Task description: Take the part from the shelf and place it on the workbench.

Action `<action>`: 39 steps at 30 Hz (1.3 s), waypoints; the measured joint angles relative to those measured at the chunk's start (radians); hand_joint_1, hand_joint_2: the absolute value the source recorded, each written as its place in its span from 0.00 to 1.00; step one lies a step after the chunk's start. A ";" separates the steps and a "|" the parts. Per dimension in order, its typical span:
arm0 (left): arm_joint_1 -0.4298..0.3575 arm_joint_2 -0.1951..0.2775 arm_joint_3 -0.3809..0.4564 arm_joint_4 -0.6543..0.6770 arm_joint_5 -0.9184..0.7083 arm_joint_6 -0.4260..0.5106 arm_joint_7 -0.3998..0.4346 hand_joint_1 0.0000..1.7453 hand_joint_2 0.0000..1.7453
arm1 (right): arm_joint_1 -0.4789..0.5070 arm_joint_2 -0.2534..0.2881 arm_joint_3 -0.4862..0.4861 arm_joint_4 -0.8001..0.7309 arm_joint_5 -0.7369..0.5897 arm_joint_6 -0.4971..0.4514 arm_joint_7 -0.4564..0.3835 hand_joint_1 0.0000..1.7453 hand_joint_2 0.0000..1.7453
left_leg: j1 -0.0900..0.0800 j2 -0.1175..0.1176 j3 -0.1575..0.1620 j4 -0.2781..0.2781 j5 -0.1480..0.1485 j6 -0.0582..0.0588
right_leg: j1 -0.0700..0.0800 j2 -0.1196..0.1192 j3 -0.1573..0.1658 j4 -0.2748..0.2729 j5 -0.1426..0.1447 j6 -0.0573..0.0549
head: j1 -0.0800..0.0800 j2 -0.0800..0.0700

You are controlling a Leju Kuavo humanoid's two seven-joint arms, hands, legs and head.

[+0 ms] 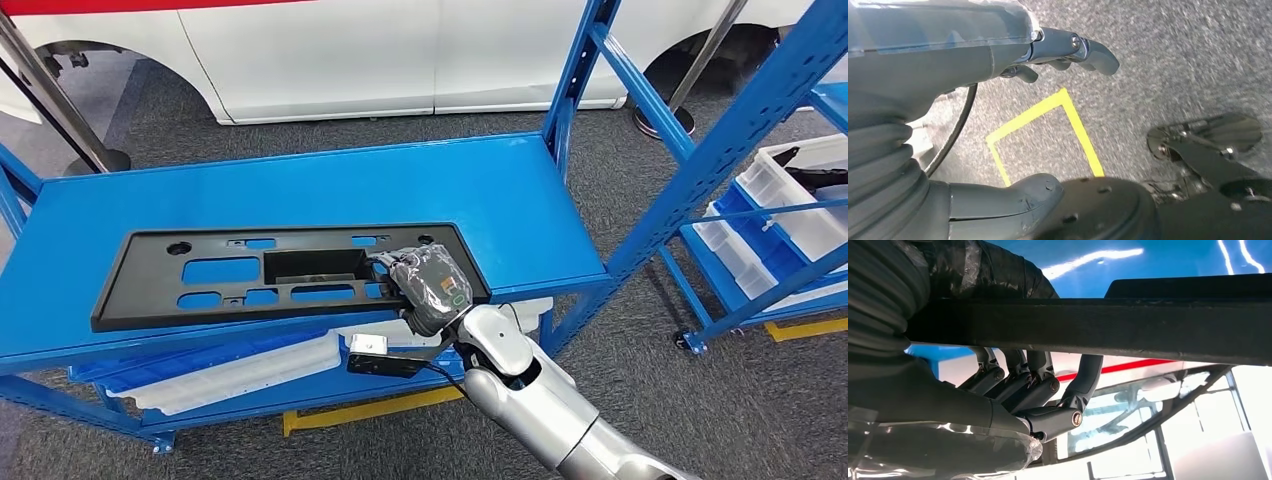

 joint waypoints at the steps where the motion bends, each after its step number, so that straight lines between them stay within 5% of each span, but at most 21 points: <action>1: -0.001 -0.002 0.000 0.000 -0.002 0.001 0.000 0.00 1.00 | -0.002 0.000 0.001 -0.007 -0.002 0.001 -0.002 1.00 1.00 | -0.001 0.000 -0.006 0.000 0.007 -0.002 | 0.008 -0.002 0.053 -0.075 0.002 -0.012 | 0.000 0.000; 3: -0.002 -0.005 0.000 0.000 -0.003 0.002 -0.001 0.00 1.00 | -0.007 0.001 0.003 -0.018 -0.008 0.003 -0.004 1.00 1.00 | 0.000 0.002 -0.013 -0.002 0.024 -0.009 | 0.019 -0.005 0.115 -0.176 -0.013 -0.027 | 0.000 0.000; 6: -0.003 -0.006 0.000 0.000 -0.004 0.005 -0.001 0.00 1.00 | -0.010 0.002 0.004 -0.022 -0.017 0.007 -0.005 1.00 1.00 | 0.002 0.002 -0.021 -0.006 0.032 -0.023 | 0.014 -0.009 0.116 -0.212 0.011 -0.040 | 0.000 0.000; 8: -0.004 -0.005 0.000 0.000 -0.005 0.008 -0.001 0.00 1.00 | -0.010 0.004 0.005 -0.022 -0.021 0.009 -0.006 1.00 1.00 | 0.005 -0.002 -0.041 0.047 -0.034 -0.036 | 0.005 -0.012 0.101 -0.227 0.040 -0.047 | 0.000 0.000; 10: -0.003 -0.003 0.000 0.000 -0.006 0.009 -0.001 0.00 1.00 | -0.011 0.006 0.006 -0.022 -0.025 0.011 -0.007 1.00 1.00 | 0.014 -0.004 -0.074 0.166 -0.127 -0.050 | 0.003 -0.013 0.072 -0.225 0.062 -0.046 | 0.000 0.000; 12: -0.003 -0.001 0.000 0.000 -0.007 0.010 0.000 0.00 1.00 | -0.010 0.006 0.008 -0.022 -0.027 0.012 -0.008 1.00 1.00 | 0.025 -0.004 -0.087 0.267 -0.146 -0.065 | -0.002 -0.015 0.037 -0.215 0.082 -0.037 | 0.000 0.000; 14: -0.003 0.000 0.000 0.000 -0.009 0.010 0.000 0.00 1.00 | -0.009 0.007 0.009 -0.022 -0.027 0.014 -0.010 1.00 1.00 | 0.038 -0.004 -0.042 0.251 -0.091 -0.082 | -0.012 -0.016 -0.002 -0.197 0.098 -0.023 | 0.000 0.000; 16: -0.004 0.001 0.000 0.000 -0.011 0.011 0.000 0.00 1.00 | -0.010 0.007 0.010 -0.023 -0.029 0.014 -0.010 1.00 1.00 | 0.048 -0.007 0.049 0.131 -0.073 -0.101 | -0.020 -0.015 -0.039 -0.168 0.108 -0.009 | -0.001 0.000; 18: -0.006 0.000 0.000 0.000 -0.012 0.011 0.000 0.00 1.00 | -0.009 0.009 0.010 -0.024 -0.031 0.014 -0.011 1.00 1.00 | 0.045 -0.014 0.106 0.039 -0.105 -0.092 | -0.022 -0.013 -0.063 -0.145 0.118 0.005 | 0.000 0.000; 21: -0.006 -0.001 0.001 0.001 -0.011 0.011 0.000 0.00 1.00 | -0.003 0.010 0.013 -0.025 -0.035 0.015 -0.014 1.00 1.00 | 0.034 -0.011 0.095 0.021 -0.100 -0.052 | -0.029 -0.011 -0.079 -0.137 0.128 0.020 | 0.002 0.000; 23: -0.006 0.000 0.001 0.002 -0.010 0.012 0.001 0.00 1.00 | 0.001 0.010 0.017 -0.025 -0.037 0.015 -0.015 1.00 1.00 | 0.031 -0.006 0.069 0.020 -0.076 -0.028 | -0.032 -0.010 -0.099 -0.090 0.062 0.026 | 0.003 0.000; 25: -0.006 0.002 0.002 0.002 -0.008 0.014 0.001 0.00 1.00 | 0.003 0.011 0.020 -0.025 -0.038 0.015 -0.016 1.00 1.00 | 0.024 -0.004 0.038 0.021 -0.049 -0.014 | -0.031 -0.008 -0.125 0.024 -0.043 0.025 | 0.003 0.000; 26: -0.005 0.002 0.003 0.002 -0.006 0.016 0.001 0.00 1.00 | 0.003 0.011 0.022 -0.025 -0.038 0.015 -0.016 1.00 1.00 | 0.019 -0.004 0.023 0.021 -0.038 -0.010 | -0.029 -0.007 -0.131 0.082 -0.075 0.023 | 0.003 0.000; 27: -0.004 0.002 0.005 0.002 -0.003 0.018 0.000 0.00 1.00 | 0.003 0.013 0.025 -0.024 -0.038 0.015 -0.016 1.00 1.00 | 0.014 -0.003 0.008 0.022 -0.026 -0.008 | -0.026 -0.006 -0.128 0.122 -0.083 0.017 | 0.002 0.000; 29: -0.002 0.002 0.012 0.002 0.004 0.023 -0.001 0.00 1.00 | 0.002 0.025 0.033 -0.018 -0.037 0.014 -0.016 1.00 1.00 | 0.008 -0.002 -0.018 0.023 -0.005 -0.006 | -0.013 -0.004 -0.074 0.106 -0.043 -0.001 | 0.002 0.000; 31: -0.001 -0.001 0.020 0.002 0.013 0.024 -0.005 0.00 1.00 | -0.002 0.050 0.039 -0.008 -0.036 0.011 -0.015 1.00 1.00 | 0.006 -0.001 -0.039 0.023 0.014 -0.008 | 0.010 -0.005 0.036 -0.023 -0.016 -0.028 | 0.002 0.000; 33: -0.002 -0.006 0.025 0.002 0.018 0.023 -0.012 0.00 1.00 | -0.013 0.077 0.046 0.002 -0.035 0.005 -0.016 1.00 1.00 | 0.008 0.000 -0.047 0.019 0.031 -0.015 | 0.026 -0.008 0.121 -0.150 -0.037 -0.049 | 0.002 0.000; 35: -0.002 -0.009 0.029 0.002 0.018 0.021 -0.014 0.00 1.00 | -0.021 0.096 0.052 0.010 -0.036 -0.003 -0.017 1.00 1.00 | 0.011 0.000 -0.047 0.004 0.053 -0.027 | 0.029 -0.010 0.139 -0.198 -0.042 -0.064 | 0.002 0.000; 37: -0.001 -0.008 0.031 0.002 0.014 0.022 -0.010 0.00 1.00 | -0.021 0.109 0.058 0.020 -0.037 -0.007 -0.019 1.00 1.00 | 0.010 -0.004 -0.052 0.001 0.050 -0.038 | 0.023 -0.017 0.139 -0.228 -0.008 -0.070 | 0.002 0.000; 39: 0.002 -0.005 0.032 0.002 0.008 0.022 -0.008 0.00 1.00 | -0.021 0.118 0.066 0.027 -0.039 -0.009 -0.019 1.00 1.00 | 0.011 -0.009 -0.075 0.062 -0.020 -0.049 | 0.012 -0.025 0.130 -0.254 0.027 -0.065 | 0.001 0.000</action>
